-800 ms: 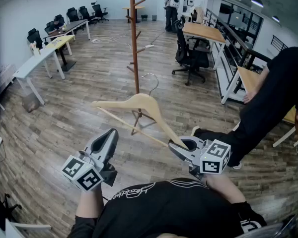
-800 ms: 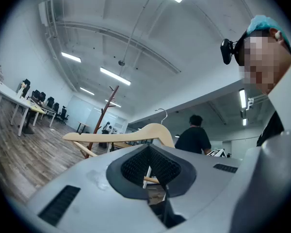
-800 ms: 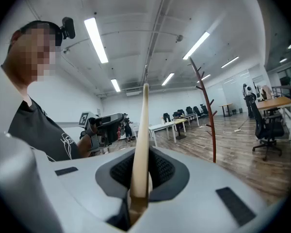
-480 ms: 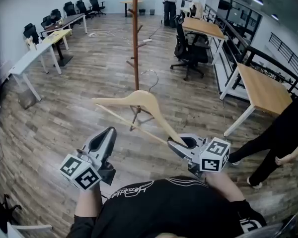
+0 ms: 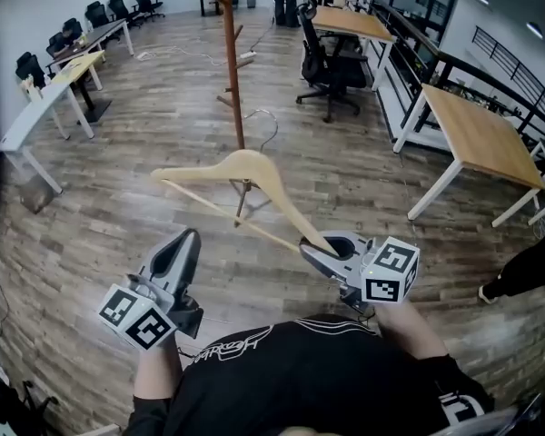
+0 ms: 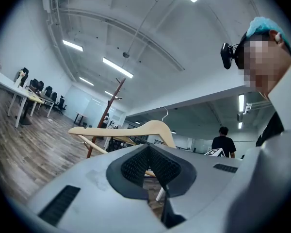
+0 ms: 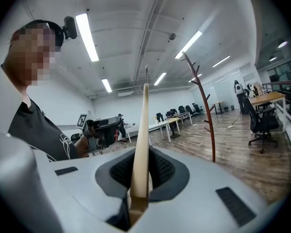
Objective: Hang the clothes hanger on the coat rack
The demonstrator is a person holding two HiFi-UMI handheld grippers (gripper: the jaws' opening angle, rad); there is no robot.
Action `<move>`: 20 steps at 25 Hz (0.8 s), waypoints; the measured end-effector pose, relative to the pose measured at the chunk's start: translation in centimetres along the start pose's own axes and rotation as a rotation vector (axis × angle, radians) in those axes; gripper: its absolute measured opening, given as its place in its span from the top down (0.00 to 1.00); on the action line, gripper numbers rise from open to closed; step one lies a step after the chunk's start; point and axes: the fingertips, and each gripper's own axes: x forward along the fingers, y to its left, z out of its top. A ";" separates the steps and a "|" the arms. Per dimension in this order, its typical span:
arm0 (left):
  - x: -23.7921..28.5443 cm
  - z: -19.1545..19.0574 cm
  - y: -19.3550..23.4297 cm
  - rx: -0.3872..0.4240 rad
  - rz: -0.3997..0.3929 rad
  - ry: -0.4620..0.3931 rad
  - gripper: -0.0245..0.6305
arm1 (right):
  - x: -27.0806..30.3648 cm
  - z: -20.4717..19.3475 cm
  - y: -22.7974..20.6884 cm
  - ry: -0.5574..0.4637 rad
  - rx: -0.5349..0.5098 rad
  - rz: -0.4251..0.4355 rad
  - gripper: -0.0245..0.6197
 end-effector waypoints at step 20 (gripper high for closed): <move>17.1 -0.9 7.5 -0.029 0.028 0.048 0.95 | 2.7 3.2 -17.4 0.030 0.012 0.030 0.86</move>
